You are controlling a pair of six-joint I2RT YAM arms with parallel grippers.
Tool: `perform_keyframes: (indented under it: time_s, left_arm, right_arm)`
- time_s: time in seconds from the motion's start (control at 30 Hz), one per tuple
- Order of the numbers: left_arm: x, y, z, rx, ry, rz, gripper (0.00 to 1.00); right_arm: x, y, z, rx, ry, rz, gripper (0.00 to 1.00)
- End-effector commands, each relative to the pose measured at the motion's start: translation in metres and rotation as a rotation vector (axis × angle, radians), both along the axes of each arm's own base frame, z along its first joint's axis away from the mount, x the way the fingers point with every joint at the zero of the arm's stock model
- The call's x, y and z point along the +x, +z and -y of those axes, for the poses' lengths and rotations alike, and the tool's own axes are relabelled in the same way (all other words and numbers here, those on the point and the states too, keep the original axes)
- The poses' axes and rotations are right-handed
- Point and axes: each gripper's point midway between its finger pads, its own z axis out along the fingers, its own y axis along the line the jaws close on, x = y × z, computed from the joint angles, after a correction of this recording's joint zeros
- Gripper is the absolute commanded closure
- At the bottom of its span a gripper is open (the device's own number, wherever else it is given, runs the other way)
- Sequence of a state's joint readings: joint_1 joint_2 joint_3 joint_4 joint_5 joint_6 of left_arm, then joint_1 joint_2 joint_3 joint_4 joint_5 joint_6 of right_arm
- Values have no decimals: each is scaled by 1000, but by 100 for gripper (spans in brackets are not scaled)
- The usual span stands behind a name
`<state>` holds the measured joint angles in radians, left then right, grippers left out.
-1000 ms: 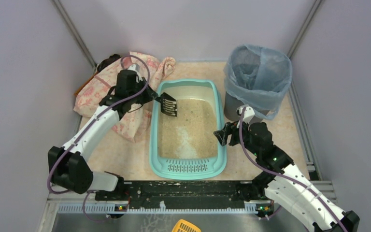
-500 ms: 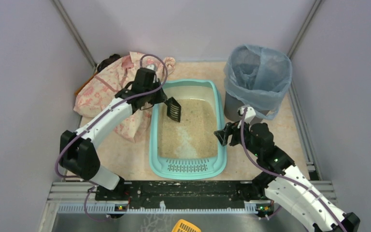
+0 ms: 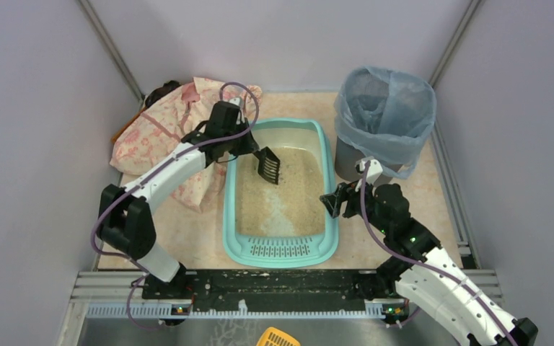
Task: Clean the litter box
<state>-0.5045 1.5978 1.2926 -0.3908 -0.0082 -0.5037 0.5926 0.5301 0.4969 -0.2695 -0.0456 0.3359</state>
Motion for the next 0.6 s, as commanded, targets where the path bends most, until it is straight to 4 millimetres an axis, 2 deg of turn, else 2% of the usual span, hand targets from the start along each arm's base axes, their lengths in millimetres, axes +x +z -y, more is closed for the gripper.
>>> perform_keyframes:
  time_s: [0.0,0.57]
  left_arm:
    - [-14,-25,21,-65,-85,-80,100]
    - [-38,-40,67,-301,-228,-181,100]
  right_arm:
    - [4,8,0,20,-9,33,33]
    - [3,6,1,15,-11,27,33]
